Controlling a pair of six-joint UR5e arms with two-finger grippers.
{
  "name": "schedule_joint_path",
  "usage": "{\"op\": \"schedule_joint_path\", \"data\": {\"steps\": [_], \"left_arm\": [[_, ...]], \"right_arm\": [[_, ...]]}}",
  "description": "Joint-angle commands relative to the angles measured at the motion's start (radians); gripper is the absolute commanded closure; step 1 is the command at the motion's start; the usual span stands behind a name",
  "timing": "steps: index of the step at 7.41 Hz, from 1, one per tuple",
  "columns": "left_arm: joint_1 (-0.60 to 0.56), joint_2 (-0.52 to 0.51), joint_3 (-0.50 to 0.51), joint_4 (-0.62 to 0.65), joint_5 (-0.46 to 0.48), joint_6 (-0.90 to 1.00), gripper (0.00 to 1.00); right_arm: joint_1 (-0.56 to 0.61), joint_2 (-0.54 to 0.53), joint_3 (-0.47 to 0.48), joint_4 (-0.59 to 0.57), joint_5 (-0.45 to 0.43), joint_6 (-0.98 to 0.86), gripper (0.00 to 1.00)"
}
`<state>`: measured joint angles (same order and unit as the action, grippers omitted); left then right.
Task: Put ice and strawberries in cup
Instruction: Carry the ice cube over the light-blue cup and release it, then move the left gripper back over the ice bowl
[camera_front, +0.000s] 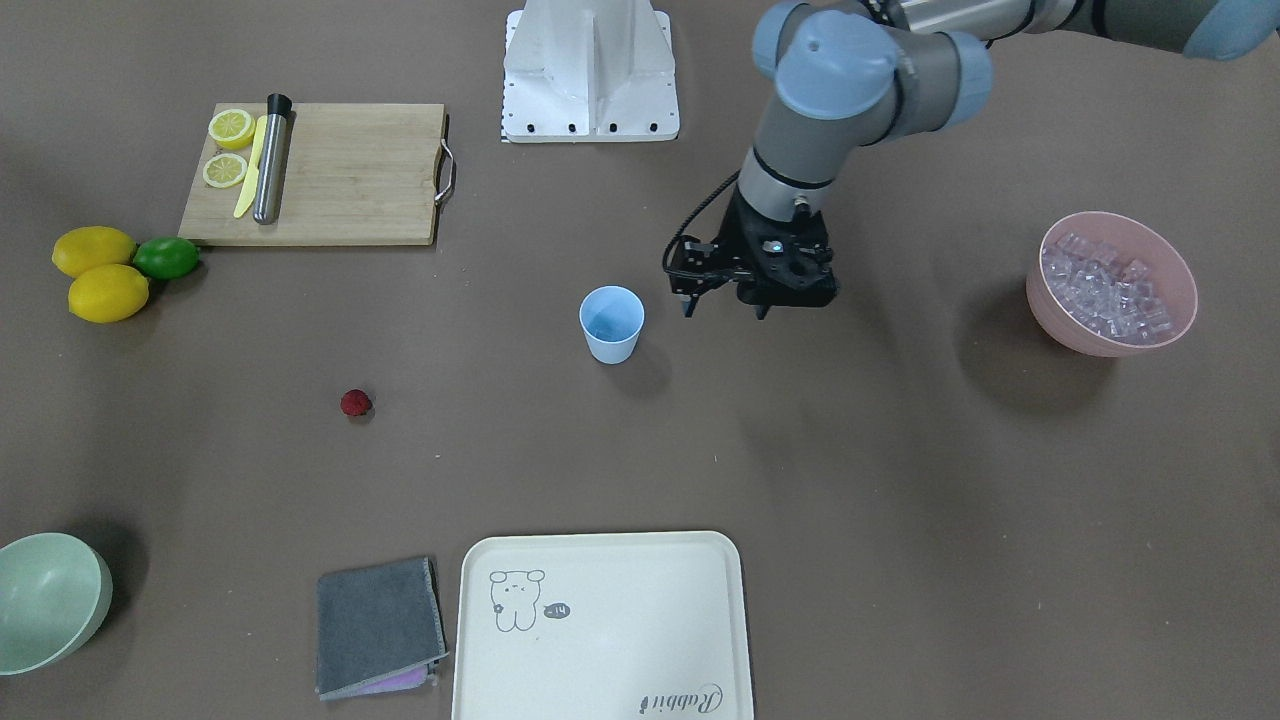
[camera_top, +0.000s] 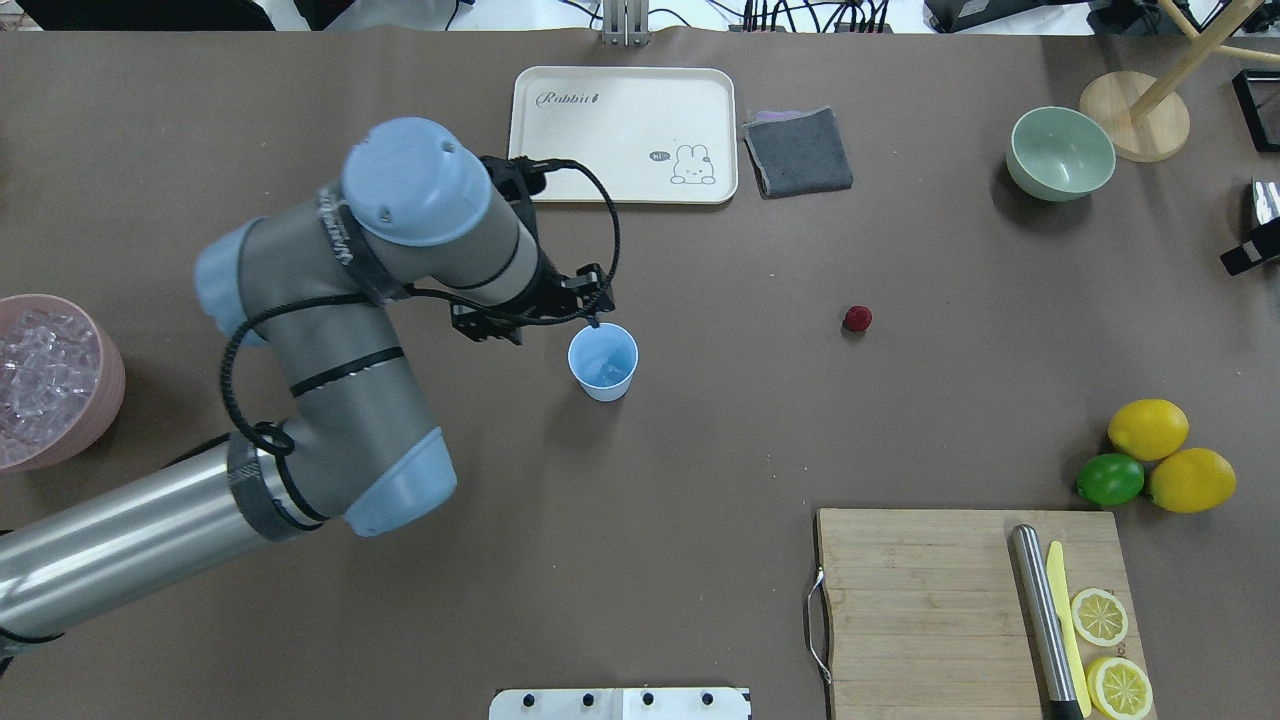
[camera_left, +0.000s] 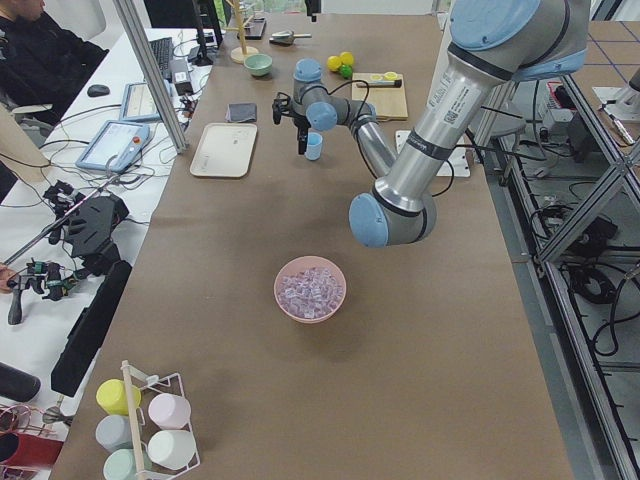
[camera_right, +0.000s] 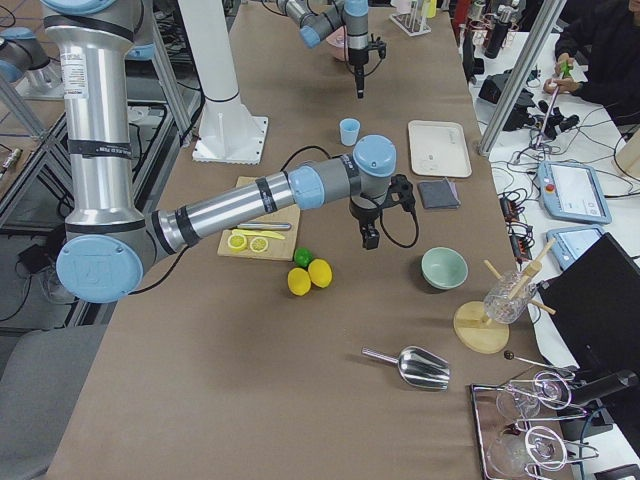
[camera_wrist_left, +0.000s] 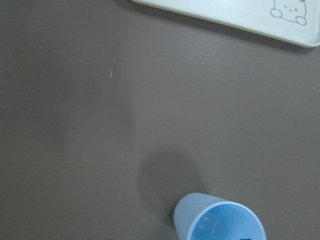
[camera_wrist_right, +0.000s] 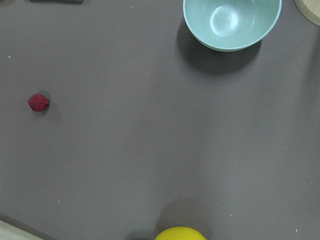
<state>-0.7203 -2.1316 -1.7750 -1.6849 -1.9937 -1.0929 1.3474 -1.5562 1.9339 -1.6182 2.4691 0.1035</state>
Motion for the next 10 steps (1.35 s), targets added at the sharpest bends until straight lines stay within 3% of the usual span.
{"op": "schedule_joint_path", "data": {"steps": [1, 5, 8, 10], "left_arm": [[-0.132, 0.158, -0.041, -0.006, -0.052, 0.344, 0.13], [-0.283, 0.426, -0.15, -0.019, -0.059, 0.701, 0.12], [-0.344, 0.663, -0.14, -0.279, -0.135, 0.775, 0.12], [-0.344, 0.757, -0.123, -0.317, -0.14, 0.765, 0.12]], "right_arm": [[-0.001, -0.007, 0.014, 0.0, 0.001, -0.007, 0.0], [-0.004, -0.005, 0.022, 0.001, -0.001, -0.001, 0.0], [-0.008, -0.005, 0.028, 0.001, -0.001, 0.002, 0.0], [-0.017, -0.004, 0.028, 0.001, -0.001, 0.004, 0.0]]}}
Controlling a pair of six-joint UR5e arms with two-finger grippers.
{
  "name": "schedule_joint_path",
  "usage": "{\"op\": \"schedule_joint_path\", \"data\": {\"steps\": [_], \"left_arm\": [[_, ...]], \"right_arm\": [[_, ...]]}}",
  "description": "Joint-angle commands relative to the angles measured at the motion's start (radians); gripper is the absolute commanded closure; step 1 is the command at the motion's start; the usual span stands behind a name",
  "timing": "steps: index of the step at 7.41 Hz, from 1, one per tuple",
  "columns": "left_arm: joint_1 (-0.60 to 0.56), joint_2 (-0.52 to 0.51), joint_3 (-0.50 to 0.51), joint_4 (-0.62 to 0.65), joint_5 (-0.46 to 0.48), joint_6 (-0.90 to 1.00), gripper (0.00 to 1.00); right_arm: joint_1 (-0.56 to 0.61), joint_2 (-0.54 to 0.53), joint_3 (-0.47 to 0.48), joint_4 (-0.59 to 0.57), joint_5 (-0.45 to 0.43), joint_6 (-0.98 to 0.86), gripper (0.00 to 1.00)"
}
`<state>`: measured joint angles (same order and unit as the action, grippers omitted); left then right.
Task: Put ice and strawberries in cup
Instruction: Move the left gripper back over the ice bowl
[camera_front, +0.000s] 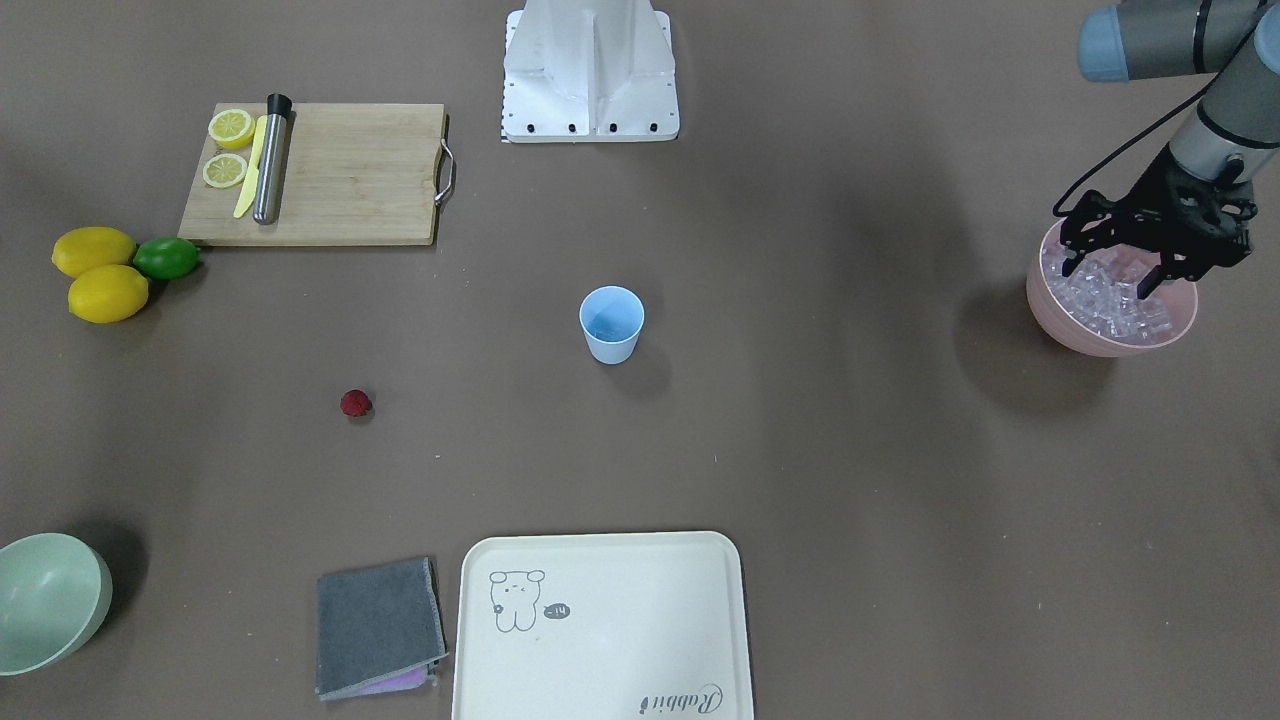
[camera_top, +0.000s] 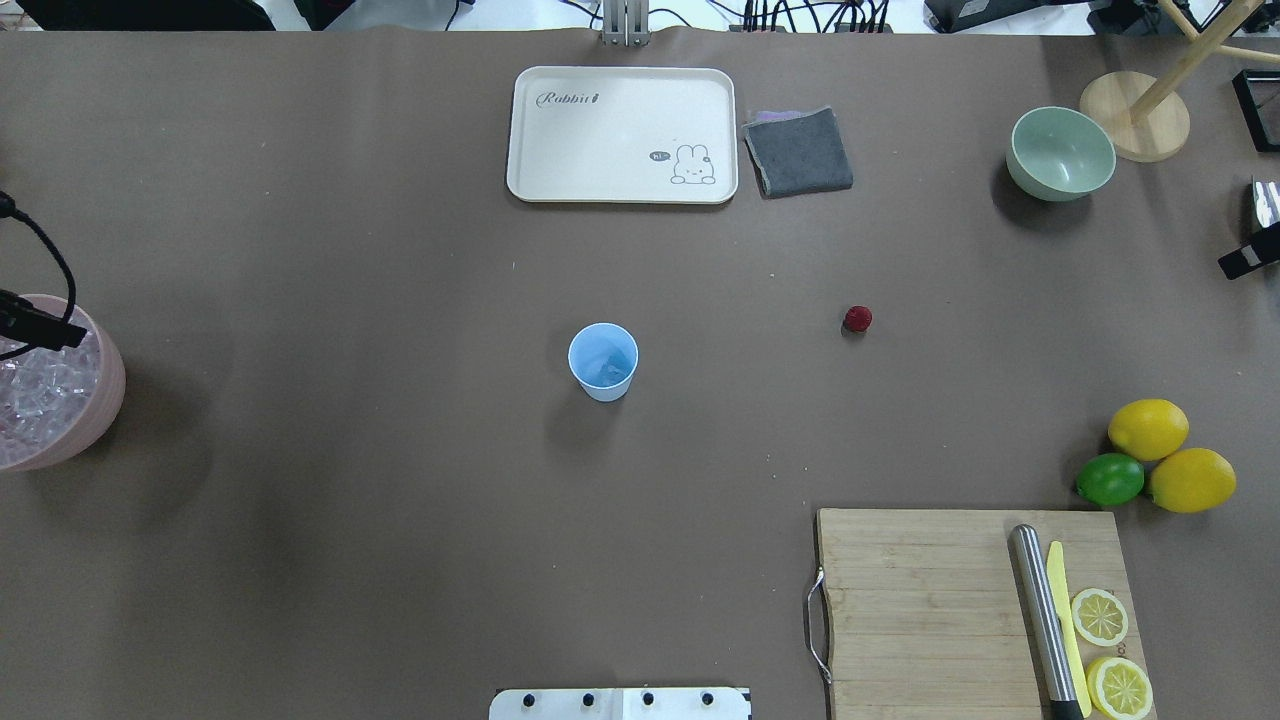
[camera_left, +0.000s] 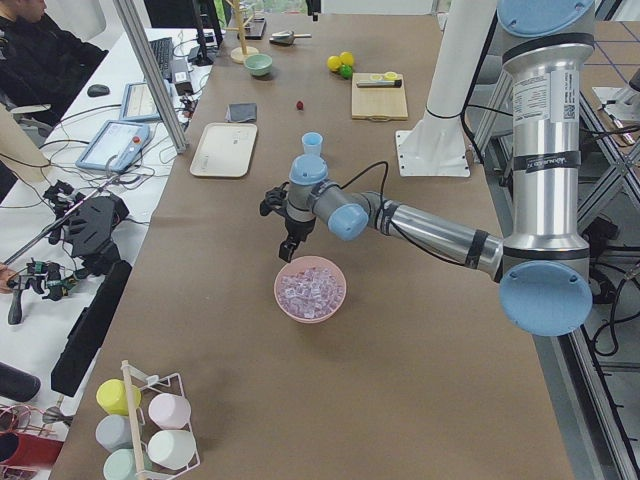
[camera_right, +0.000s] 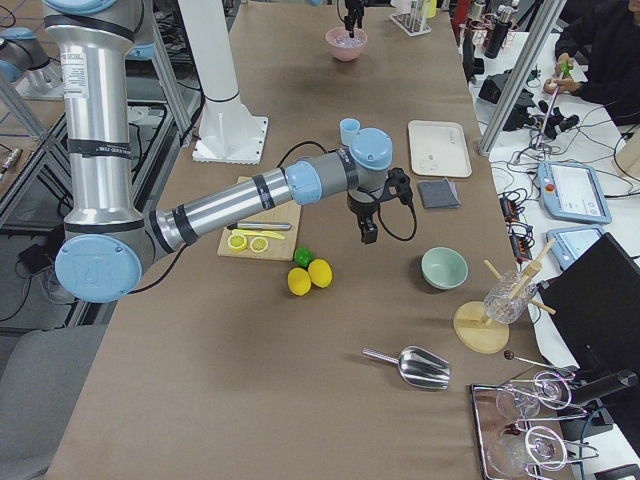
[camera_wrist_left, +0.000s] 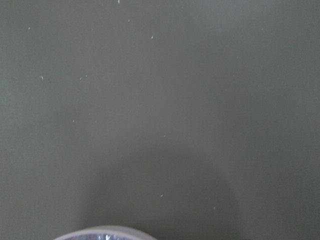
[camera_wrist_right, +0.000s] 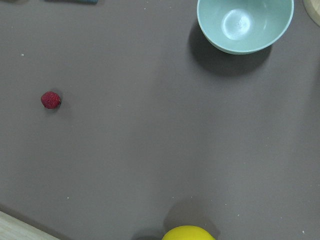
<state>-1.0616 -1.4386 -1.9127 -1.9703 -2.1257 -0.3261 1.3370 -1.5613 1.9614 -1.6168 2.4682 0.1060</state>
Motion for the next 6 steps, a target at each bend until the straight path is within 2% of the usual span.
{"op": "schedule_joint_path", "data": {"steps": [1, 2, 4, 6], "left_arm": [[-0.003, 0.079, 0.023, -0.032, -0.046, -0.042, 0.11], [-0.003, 0.079, 0.053, -0.036, -0.094, -0.16, 0.11], [-0.001, 0.079, 0.069, -0.074, -0.099, -0.296, 0.11], [-0.001, 0.084, 0.08, -0.079, -0.099, -0.318, 0.11]], "right_arm": [[-0.012, 0.003, 0.002, 0.0, 0.0, 0.001, 0.0], [-0.013, 0.004, 0.01, 0.0, 0.0, 0.003, 0.0], [-0.016, 0.003, 0.022, 0.0, 0.0, 0.014, 0.0], [-0.021, 0.007, 0.021, 0.0, -0.002, 0.015, 0.0]]}}
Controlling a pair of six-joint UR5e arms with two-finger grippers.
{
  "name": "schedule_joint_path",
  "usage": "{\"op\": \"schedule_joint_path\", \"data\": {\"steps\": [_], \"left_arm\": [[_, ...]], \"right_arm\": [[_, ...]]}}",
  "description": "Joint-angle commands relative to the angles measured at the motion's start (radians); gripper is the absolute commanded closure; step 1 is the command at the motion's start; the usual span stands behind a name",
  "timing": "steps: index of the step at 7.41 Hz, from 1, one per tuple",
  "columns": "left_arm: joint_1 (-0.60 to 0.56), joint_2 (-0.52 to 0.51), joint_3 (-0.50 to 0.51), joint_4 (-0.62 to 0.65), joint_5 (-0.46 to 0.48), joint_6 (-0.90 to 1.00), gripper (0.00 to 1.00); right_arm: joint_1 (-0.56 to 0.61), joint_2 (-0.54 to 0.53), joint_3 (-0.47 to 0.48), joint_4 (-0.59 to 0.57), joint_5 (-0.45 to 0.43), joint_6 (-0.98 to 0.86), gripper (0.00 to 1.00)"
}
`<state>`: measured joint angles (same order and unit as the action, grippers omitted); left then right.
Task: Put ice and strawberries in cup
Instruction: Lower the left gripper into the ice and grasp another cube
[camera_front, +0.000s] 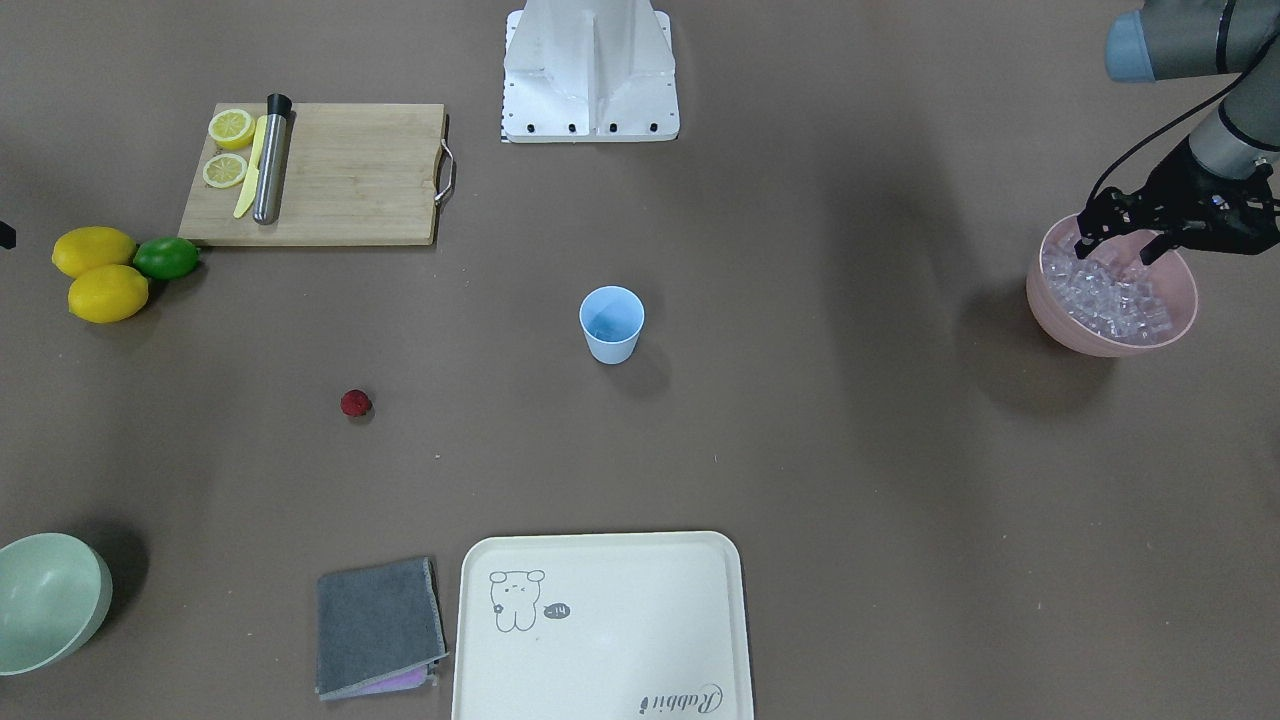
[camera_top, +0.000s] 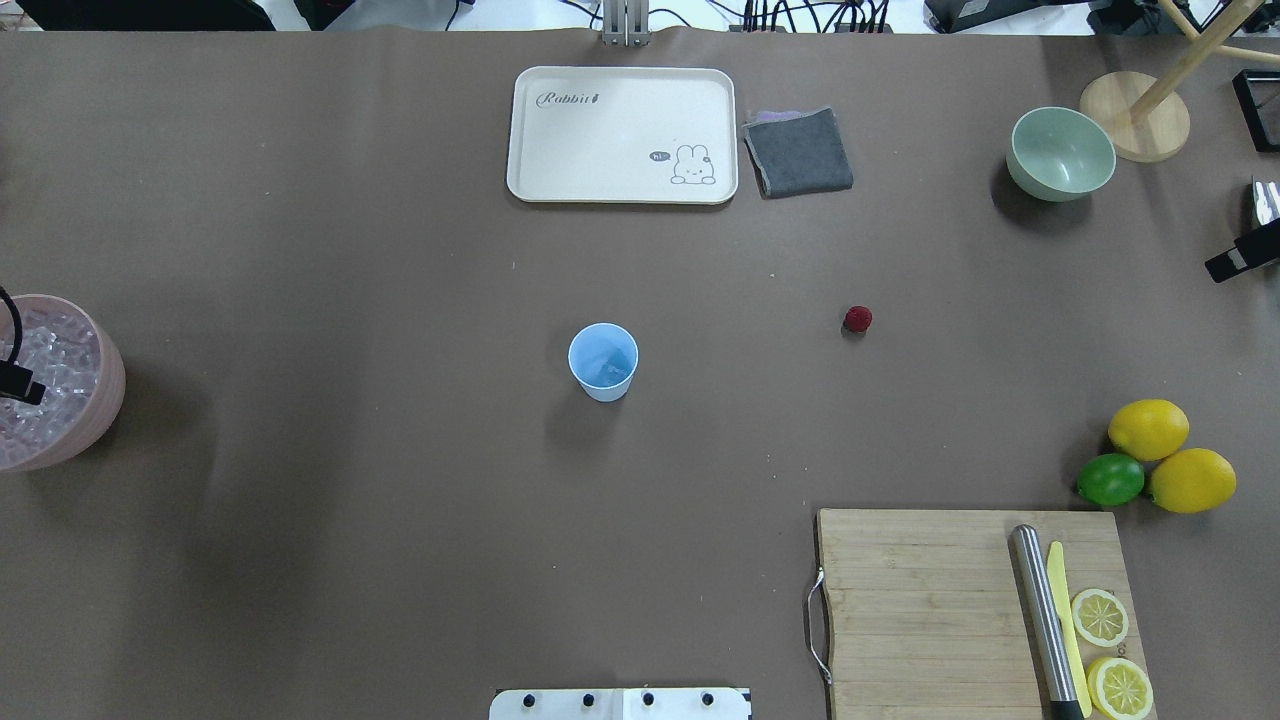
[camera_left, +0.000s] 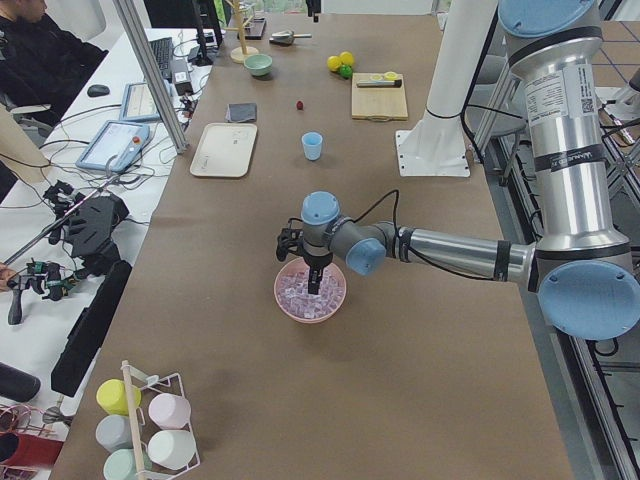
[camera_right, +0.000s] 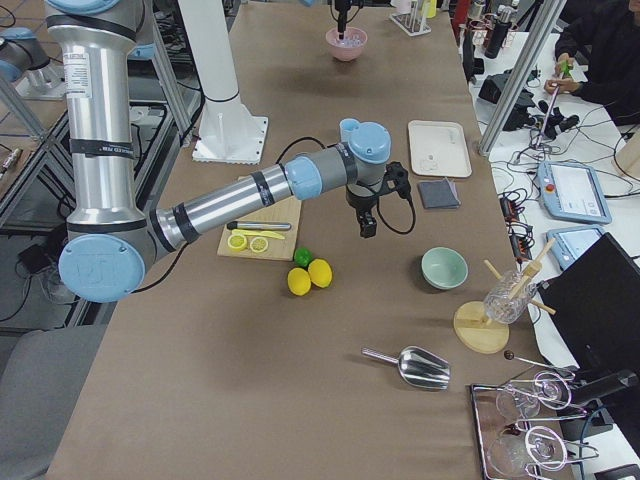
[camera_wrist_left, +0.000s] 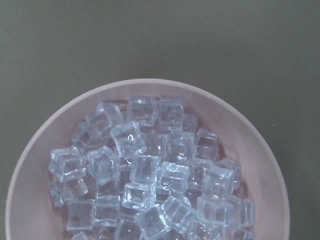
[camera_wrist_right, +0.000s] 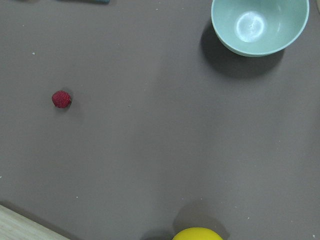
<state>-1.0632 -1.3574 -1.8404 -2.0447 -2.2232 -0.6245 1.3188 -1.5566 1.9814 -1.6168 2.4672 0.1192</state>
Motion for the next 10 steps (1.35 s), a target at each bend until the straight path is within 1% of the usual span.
{"op": "schedule_joint_path", "data": {"steps": [1, 2, 4, 6, 7, 10], "left_arm": [[0.002, 0.007, 0.013, -0.006, -0.012, -0.023, 0.12], [0.009, 0.007, 0.012, -0.018, -0.036, -0.082, 0.12], [0.038, 0.032, 0.015, -0.073, -0.036, -0.152, 0.14], [0.048, 0.076, 0.017, -0.107, -0.036, -0.152, 0.16], [0.048, 0.078, 0.02, -0.109, -0.035, -0.152, 0.19], [0.077, 0.064, 0.035, -0.11, -0.027, -0.15, 0.19]], "right_arm": [[-0.003, 0.003, 0.002, 0.0, -0.001, 0.004, 0.0], [-0.003, 0.004, 0.0, -0.001, -0.001, 0.007, 0.0], [-0.006, 0.006, 0.0, -0.002, -0.001, 0.01, 0.0], [-0.006, 0.001, 0.004, -0.002, -0.001, 0.01, 0.0], [-0.004, -0.005, 0.011, -0.002, -0.001, 0.01, 0.0], [0.008, -0.037, 0.027, -0.002, -0.002, 0.005, 0.0]]}}
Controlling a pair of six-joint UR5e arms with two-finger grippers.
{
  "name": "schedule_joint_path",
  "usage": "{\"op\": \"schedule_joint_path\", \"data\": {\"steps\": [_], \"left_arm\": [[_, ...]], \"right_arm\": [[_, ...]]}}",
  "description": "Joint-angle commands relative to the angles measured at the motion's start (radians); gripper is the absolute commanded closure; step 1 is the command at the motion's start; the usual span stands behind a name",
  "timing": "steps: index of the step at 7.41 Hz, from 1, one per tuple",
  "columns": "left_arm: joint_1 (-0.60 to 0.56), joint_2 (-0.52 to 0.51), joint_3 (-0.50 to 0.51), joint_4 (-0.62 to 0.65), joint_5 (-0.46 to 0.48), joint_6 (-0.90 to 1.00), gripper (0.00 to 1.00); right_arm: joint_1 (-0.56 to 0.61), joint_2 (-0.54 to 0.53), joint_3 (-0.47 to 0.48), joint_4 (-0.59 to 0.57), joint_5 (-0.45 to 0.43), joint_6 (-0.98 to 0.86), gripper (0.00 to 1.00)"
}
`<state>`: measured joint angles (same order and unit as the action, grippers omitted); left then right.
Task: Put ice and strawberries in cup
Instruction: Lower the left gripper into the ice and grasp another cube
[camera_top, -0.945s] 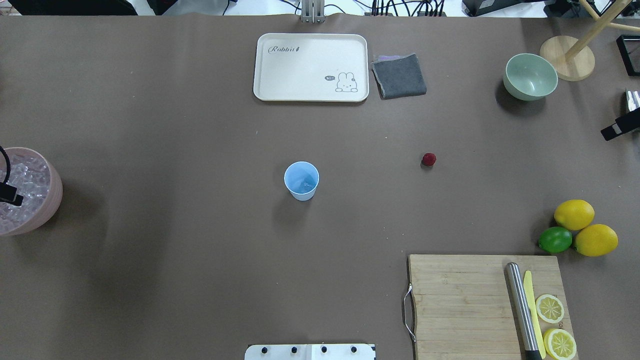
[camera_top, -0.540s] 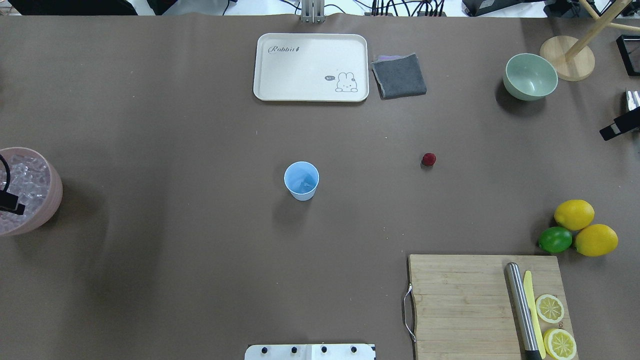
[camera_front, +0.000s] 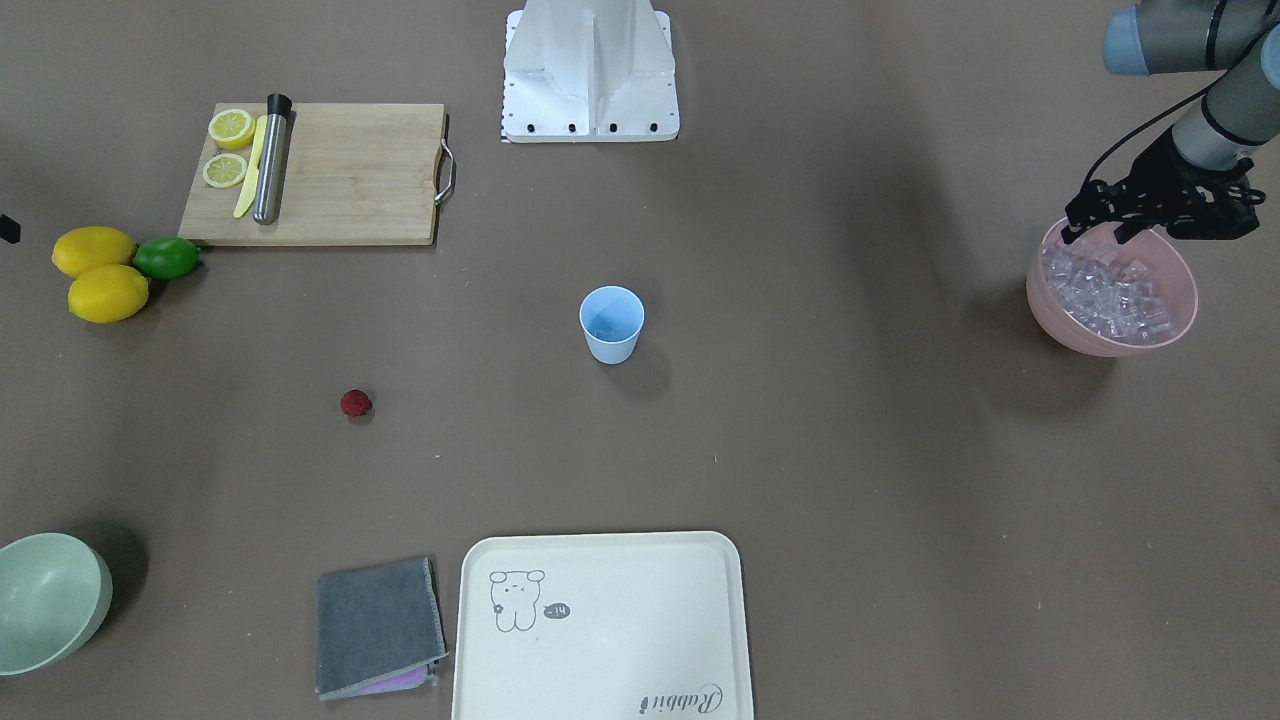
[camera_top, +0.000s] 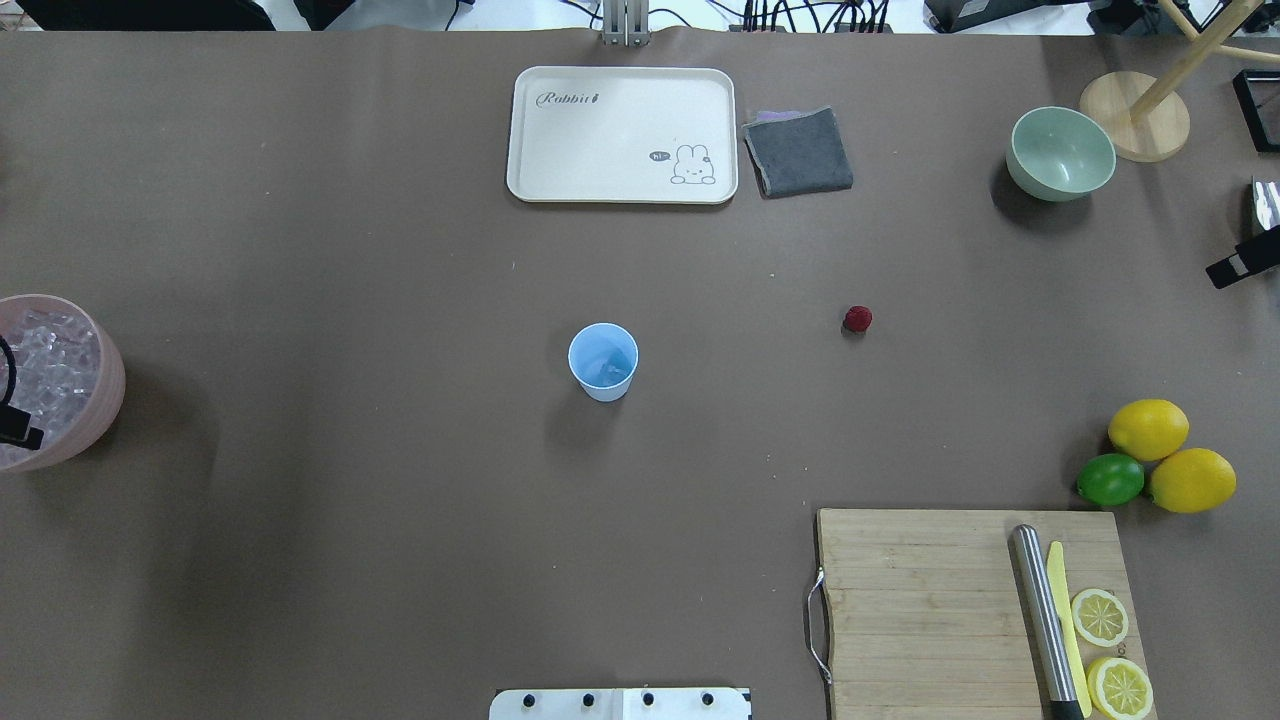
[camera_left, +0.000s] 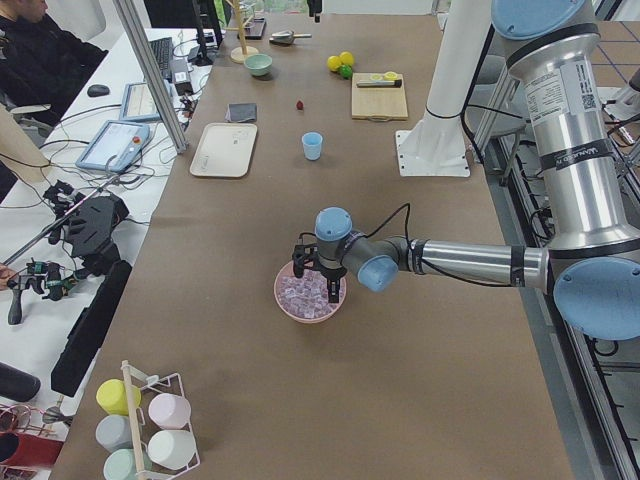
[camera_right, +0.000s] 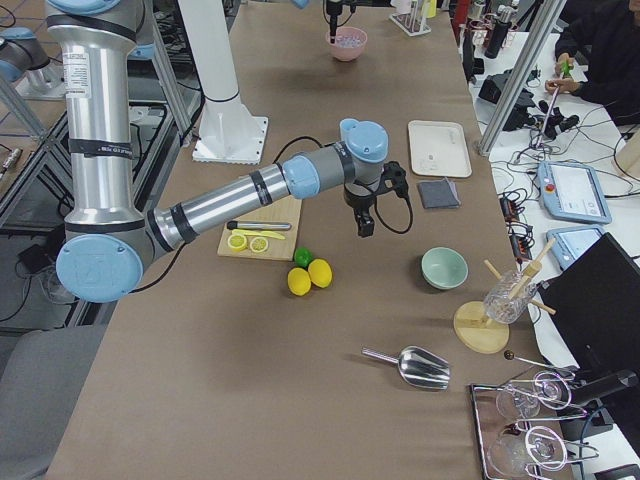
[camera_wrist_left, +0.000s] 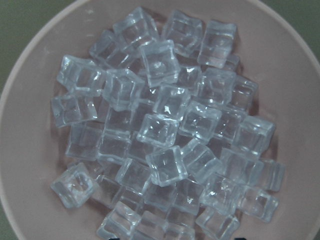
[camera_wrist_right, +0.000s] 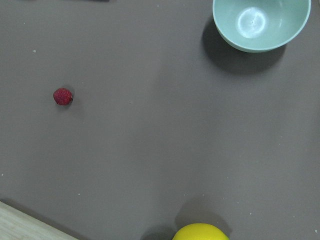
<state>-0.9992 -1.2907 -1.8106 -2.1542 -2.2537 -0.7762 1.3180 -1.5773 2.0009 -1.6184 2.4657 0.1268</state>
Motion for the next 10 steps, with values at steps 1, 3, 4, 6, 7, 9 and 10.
{"op": "schedule_joint_path", "data": {"steps": [1, 3, 4, 6, 7, 9, 10], "left_arm": [[0.014, -0.002, 0.011, -0.003, 0.003, 0.002, 0.2], [0.022, -0.002, 0.023, -0.022, 0.003, 0.0, 0.23], [0.024, -0.002, 0.023, -0.023, 0.005, -0.017, 0.3], [0.046, -0.001, 0.031, -0.076, 0.006, -0.073, 0.38], [0.048, -0.001, 0.031, -0.081, 0.008, -0.084, 0.44], [0.048, 0.001, 0.031, -0.081, 0.01, -0.084, 0.59], [0.048, -0.001, 0.028, -0.079, 0.008, -0.086, 0.92]], "right_arm": [[0.016, -0.018, 0.006, 0.0, -0.001, -0.003, 0.0], [0.018, -0.018, 0.006, 0.0, 0.001, -0.003, 0.0], [0.021, -0.02, 0.007, 0.0, 0.001, -0.003, 0.0], [0.036, -0.033, 0.016, 0.0, 0.006, -0.003, 0.0], [0.04, -0.041, 0.016, 0.0, 0.006, -0.003, 0.0], [0.05, -0.046, 0.013, -0.002, 0.039, -0.001, 0.0], [0.055, -0.046, 0.016, -0.002, 0.062, -0.001, 0.0]]}}
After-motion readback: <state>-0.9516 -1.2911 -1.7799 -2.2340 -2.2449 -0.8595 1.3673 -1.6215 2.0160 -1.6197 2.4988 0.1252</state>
